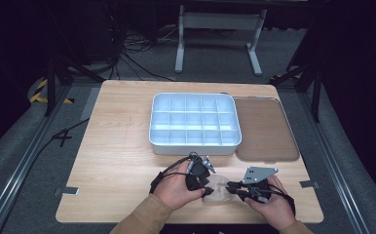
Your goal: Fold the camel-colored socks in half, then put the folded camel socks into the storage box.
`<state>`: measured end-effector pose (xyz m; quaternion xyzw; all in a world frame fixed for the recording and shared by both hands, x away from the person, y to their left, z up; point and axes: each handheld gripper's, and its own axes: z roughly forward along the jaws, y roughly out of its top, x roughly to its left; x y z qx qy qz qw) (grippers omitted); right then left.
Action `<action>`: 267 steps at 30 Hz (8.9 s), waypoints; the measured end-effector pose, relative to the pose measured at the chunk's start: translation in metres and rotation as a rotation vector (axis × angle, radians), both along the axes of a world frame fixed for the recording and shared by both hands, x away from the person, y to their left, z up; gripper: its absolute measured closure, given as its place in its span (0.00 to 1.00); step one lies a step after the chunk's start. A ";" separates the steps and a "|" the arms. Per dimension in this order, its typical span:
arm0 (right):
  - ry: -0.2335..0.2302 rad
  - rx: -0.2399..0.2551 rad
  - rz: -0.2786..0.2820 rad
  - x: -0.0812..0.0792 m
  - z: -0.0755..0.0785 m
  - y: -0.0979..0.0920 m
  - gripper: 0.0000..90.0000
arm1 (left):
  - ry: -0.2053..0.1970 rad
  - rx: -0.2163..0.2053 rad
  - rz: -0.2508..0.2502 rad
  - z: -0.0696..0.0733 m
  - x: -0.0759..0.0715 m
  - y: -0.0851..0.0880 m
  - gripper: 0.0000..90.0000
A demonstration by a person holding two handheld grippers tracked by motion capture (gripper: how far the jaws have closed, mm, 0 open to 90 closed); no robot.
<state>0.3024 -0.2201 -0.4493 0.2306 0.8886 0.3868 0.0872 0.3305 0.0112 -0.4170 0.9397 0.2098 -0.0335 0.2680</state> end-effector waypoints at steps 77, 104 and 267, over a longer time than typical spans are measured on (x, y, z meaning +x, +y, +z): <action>0.034 -0.017 0.032 0.009 -0.020 0.026 0.99 | -0.027 0.067 0.113 -0.028 0.007 -0.001 0.90; 0.036 0.004 0.032 0.009 -0.021 0.024 0.99 | -0.054 -0.046 0.047 -0.020 0.000 -0.012 0.87; -0.015 -0.030 -0.124 -0.006 0.002 0.016 0.73 | -0.183 -0.005 -0.257 -0.028 -0.011 -0.026 0.44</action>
